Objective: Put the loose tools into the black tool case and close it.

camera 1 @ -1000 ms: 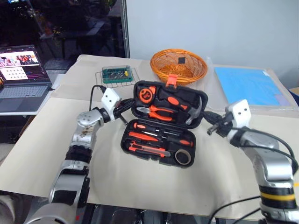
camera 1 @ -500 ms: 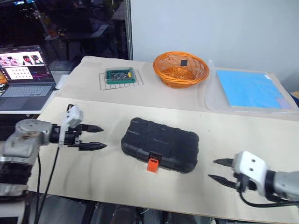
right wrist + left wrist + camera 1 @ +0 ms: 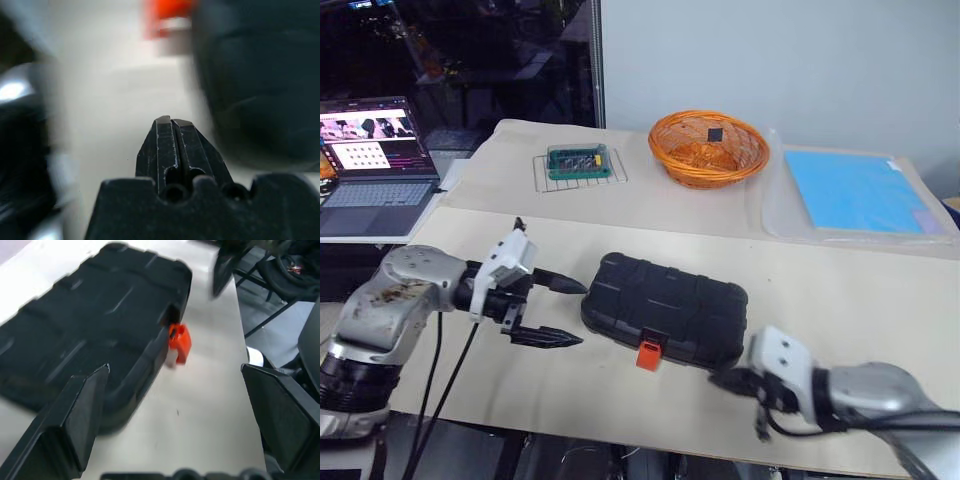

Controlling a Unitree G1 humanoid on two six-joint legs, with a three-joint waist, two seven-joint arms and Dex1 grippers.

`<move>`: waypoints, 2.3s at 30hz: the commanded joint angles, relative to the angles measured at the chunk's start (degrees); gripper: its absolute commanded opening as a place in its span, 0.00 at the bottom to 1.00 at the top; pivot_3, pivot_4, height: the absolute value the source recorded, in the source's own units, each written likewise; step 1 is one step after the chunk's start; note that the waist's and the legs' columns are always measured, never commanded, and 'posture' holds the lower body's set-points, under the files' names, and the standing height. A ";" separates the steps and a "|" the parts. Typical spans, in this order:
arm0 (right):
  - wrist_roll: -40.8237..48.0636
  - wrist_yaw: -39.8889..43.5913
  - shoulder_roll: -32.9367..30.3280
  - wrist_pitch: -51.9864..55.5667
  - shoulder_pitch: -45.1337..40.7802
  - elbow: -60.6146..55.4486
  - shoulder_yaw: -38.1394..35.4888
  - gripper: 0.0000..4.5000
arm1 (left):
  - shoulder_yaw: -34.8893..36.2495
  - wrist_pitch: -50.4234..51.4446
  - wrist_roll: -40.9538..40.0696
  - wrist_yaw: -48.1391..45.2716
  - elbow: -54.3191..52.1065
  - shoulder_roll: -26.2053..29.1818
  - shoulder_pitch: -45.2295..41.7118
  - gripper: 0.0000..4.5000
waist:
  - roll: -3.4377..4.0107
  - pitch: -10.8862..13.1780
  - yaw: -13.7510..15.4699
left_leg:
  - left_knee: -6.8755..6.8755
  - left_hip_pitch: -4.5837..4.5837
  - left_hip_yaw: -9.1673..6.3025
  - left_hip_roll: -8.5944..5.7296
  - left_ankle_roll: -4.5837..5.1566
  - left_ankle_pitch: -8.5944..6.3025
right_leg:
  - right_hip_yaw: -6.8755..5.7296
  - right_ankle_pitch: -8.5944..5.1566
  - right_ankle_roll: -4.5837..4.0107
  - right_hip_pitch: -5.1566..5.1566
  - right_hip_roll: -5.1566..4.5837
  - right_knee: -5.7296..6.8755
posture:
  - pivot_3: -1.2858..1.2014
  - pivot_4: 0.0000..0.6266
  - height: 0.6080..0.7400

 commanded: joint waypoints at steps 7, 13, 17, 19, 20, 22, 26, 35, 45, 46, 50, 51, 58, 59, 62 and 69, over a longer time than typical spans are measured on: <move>-13.77 -15.34 14.88 -3.42 -28.33 29.78 7.42 0.01 | -2.84 -0.16 2.73 8.16 -0.91 -4.54 -3.58 1.00 | -0.09 0.09 -0.99 | 0.10 -0.08 0.03 0.02 -0.38 0.25 | -0.27 0.12 0.43 -0.21 -0.11 0.05 | 0.52 0.24 1.00; -13.41 -9.57 17.90 -8.92 -37.56 44.58 6.71 0.07 | -6.57 0.95 6.90 14.62 2.95 -9.03 -8.51 1.00 | -0.11 0.10 -1.18 | 0.08 -0.27 0.06 0.01 -0.42 0.38 | -0.39 0.45 0.53 -0.23 -0.02 0.24 | 0.52 0.24 1.00; -8.04 -4.63 13.93 -0.24 -33.19 34.13 2.34 0.34 | -9.53 0.46 10.26 16.20 7.36 -10.82 -11.46 1.00 | -0.11 0.10 -1.06 | 0.09 -0.48 0.04 0.01 0.22 0.76 | -0.55 0.55 0.34 -0.31 0.01 0.29 | 0.52 0.24 1.00; -3.98 -4.03 13.66 4.79 -30.17 27.45 -0.90 0.48 | -10.69 0.43 11.52 16.16 9.09 -11.24 -12.25 1.00 | -0.11 0.10 -1.06 | 0.09 -0.55 0.01 0.02 0.27 0.75 | -0.59 0.45 0.35 -0.34 0.01 0.26 | 0.52 0.24 1.00; -1.84 -4.21 14.48 7.07 -28.81 24.56 -2.40 0.53 | -11.30 0.15 12.09 15.73 9.92 -11.25 -12.41 1.00 | -0.11 0.10 -1.05 | 0.09 -0.55 0.01 0.03 0.28 0.74 | -0.59 0.45 0.34 -0.34 0.01 0.26 | 0.52 0.24 1.00; 0.92 -4.86 16.12 10.15 -26.81 20.44 -3.61 0.70 | -12.23 0.06 12.85 14.94 11.28 -11.14 -12.41 1.00 | -0.11 0.09 -1.25 | 0.05 -0.57 0.00 0.03 0.29 0.74 | -0.61 0.43 0.35 -0.35 0.02 0.19 | 0.52 0.24 1.00; -0.98 -11.93 24.08 9.64 -27.00 22.93 -1.47 0.98 | -13.75 -2.04 14.78 13.62 14.29 -11.40 -11.94 1.00 | -0.11 0.09 -1.49 | 0.03 -0.41 0.01 0.08 -0.19 0.47 | -0.59 0.40 0.37 -0.29 0.00 0.23 | 0.52 0.24 1.00; -3.77 -19.16 31.13 7.90 -26.81 26.11 0.12 0.98 | -13.17 -2.78 15.64 13.20 15.35 -11.10 -11.84 1.00 | -0.10 0.08 -1.23 | 0.06 -0.40 -0.01 0.05 -0.29 0.50 | -0.58 0.40 0.48 -0.34 -0.10 0.32 | 0.52 0.24 1.00; -5.37 -20.49 32.13 4.70 -26.55 28.38 0.99 0.84 | -13.12 -3.41 16.16 12.99 15.17 -10.54 -10.80 1.00 | -0.10 0.08 -1.33 | 0.06 -0.40 0.01 0.05 -0.30 0.51 | -0.59 0.35 0.53 -0.34 -0.07 0.35 | 0.52 0.24 1.00; -5.52 -20.40 31.98 4.53 -26.49 28.43 1.23 0.77 | -13.09 -3.50 16.23 12.99 15.21 -10.48 -10.71 1.00 | -0.09 0.08 -1.33 | 0.05 -0.40 0.01 0.05 -0.31 0.51 | -0.59 0.36 0.52 -0.35 -0.07 0.35 | 0.52 0.24 1.00; -6.40 -19.93 30.90 4.25 -26.37 27.84 2.43 0.45 | -13.00 -3.79 16.42 13.06 15.19 -10.30 -10.20 1.00 | -0.09 0.08 -1.35 | 0.05 -0.39 0.01 0.05 -0.31 0.51 | -0.58 0.36 0.52 -0.34 -0.07 0.35 | 0.52 0.24 1.00; -6.62 -19.89 30.64 4.23 -26.39 27.59 2.64 0.37 | -13.00 -3.83 16.43 13.11 15.11 -10.29 -10.02 1.00 | -0.09 0.08 -1.38 | 0.05 -0.38 0.01 0.05 -0.31 0.51 | -0.58 0.36 0.52 -0.34 -0.07 0.35 | 0.52 0.24 1.00; -7.63 -19.41 29.81 3.05 -27.73 25.81 3.57 0.25 | -13.13 -3.90 16.78 13.22 15.12 -10.50 -9.30 1.00 | -0.09 0.07 -1.34 | 0.05 -0.37 0.00 0.06 -0.31 0.51 | -0.57 0.36 0.51 -0.34 -0.07 0.35 | 0.52 0.24 1.00; -7.68 -19.40 29.97 2.68 -28.13 25.81 3.53 0.25 | -13.22 -4.05 16.93 13.23 15.27 -10.55 -9.27 1.00 | -0.08 0.07 -1.34 | 0.05 -0.38 0.01 0.06 -0.31 0.51 | -0.57 0.35 0.51 -0.34 -0.07 0.35 | 0.52 0.24 1.00; -7.74 -19.35 30.28 2.26 -29.22 25.74 3.46 0.25 | -13.39 -4.13 17.14 13.20 15.35 -10.60 -9.19 1.00 | -0.09 0.07 -1.34 | 0.05 -0.38 0.01 0.06 -0.31 0.51 | -0.57 0.35 0.52 -0.34 -0.07 0.35 | 0.52 0.24 1.00; -6.91 -19.11 31.02 2.57 -30.28 25.34 2.69 0.25 | -13.57 -4.15 17.57 13.17 15.61 -10.66 -9.28 1.00 | -0.08 0.07 -1.55 | 0.05 -0.38 0.01 0.07 -0.31 0.51 | -0.57 0.35 0.52 -0.36 -0.07 0.35 | 0.52 0.24 1.00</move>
